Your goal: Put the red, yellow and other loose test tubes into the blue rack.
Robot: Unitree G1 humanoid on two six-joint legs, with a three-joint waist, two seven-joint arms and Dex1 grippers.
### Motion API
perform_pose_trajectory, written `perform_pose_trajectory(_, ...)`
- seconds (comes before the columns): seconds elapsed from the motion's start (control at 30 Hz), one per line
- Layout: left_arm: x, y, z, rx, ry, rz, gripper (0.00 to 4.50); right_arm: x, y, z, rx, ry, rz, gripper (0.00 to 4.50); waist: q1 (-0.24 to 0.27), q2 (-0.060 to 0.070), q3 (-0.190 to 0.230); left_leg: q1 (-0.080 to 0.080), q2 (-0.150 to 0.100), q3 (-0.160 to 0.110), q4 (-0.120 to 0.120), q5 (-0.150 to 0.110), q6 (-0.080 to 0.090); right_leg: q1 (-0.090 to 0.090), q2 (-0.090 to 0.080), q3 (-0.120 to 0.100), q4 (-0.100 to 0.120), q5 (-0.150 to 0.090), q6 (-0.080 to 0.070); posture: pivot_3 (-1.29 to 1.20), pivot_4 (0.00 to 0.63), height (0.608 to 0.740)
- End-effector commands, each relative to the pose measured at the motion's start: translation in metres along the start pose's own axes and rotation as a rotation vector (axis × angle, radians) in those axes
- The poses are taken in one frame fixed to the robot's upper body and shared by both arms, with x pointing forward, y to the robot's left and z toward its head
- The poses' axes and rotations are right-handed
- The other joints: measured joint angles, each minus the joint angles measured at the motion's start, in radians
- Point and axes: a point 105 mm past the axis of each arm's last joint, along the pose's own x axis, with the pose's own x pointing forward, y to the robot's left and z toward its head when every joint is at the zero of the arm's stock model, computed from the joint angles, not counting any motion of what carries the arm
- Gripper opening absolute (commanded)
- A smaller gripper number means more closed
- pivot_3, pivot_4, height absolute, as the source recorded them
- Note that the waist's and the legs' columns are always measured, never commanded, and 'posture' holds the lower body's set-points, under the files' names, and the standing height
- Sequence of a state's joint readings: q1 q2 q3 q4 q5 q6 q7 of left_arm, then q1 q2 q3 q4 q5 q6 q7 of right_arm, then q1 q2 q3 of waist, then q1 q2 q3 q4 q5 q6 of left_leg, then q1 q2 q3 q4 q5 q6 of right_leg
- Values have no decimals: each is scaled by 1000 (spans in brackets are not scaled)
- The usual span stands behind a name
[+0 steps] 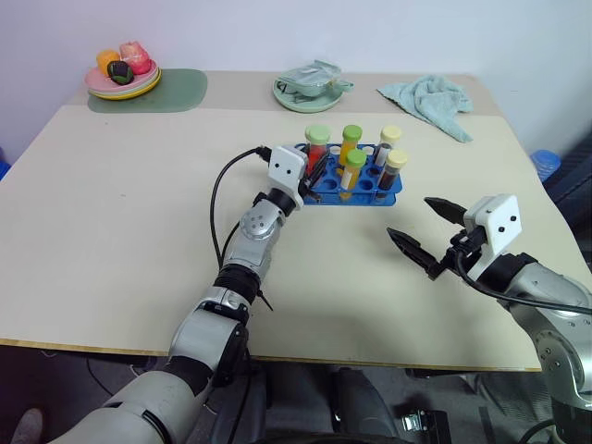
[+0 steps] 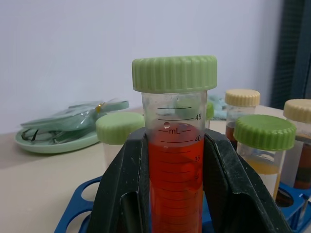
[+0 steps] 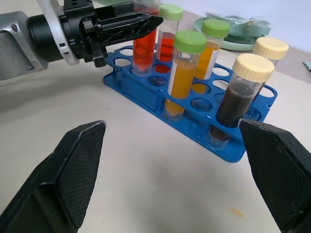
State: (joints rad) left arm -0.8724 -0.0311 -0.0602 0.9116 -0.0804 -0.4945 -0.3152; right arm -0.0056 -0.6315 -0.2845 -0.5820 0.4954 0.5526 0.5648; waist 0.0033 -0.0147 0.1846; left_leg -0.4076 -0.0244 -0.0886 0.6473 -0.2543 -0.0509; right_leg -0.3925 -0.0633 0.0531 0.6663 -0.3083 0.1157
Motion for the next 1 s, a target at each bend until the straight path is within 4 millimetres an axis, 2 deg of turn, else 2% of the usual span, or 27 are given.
perform_pose_trajectory(0.03, 0, -4, -11, -1, 50, -10, 1120, 1, 0, 12, -31, -40, 2, 4500, 0, 0, 0, 0, 0, 0, 0, 0, 0, 1, 0, 0, 0, 0, 0, 0, 150, 740)
perform_pose_trajectory(0.23, -8, -5, -17, -7, 68, -28, 1120, 3, -1, 13, -36, -45, 5, 4500, 1, 0, 0, 0, 0, 0, 0, 0, 0, 1, 0, 0, 0, 0, 0, 0, 150, 740)
perform_pose_trajectory(0.43, -11, -19, -21, -27, 74, -67, 1120, 3, -3, 13, -44, -44, 8, 4500, 1, 0, -1, 1, 0, 0, 0, 0, 0, 1, 0, 0, 0, 0, 0, 0, 150, 740)
perform_pose_trajectory(0.53, -13, -19, -22, -32, 78, -68, 1120, 4, -5, 14, -49, -45, 6, 4500, 2, 0, -1, 1, 0, 0, 0, 0, 0, 1, 0, 0, 0, 0, 0, 0, 150, 740)
perform_pose_trajectory(0.73, -17, -13, -25, -31, 95, -50, 1120, 4, -6, 13, -51, -47, 6, 4500, 1, 1, -1, 1, 0, 0, 0, 0, 0, 1, 0, 0, 0, 0, 0, 0, 150, 740)
perform_pose_trajectory(1.0, -23, 9, -36, 12, 156, 36, 1120, 5, -5, 13, -49, -50, 10, 4500, -12, 1, -6, 2, 0, 0, 0, 0, 0, 3, 0, 0, 0, 0, 0, 0, 150, 740)
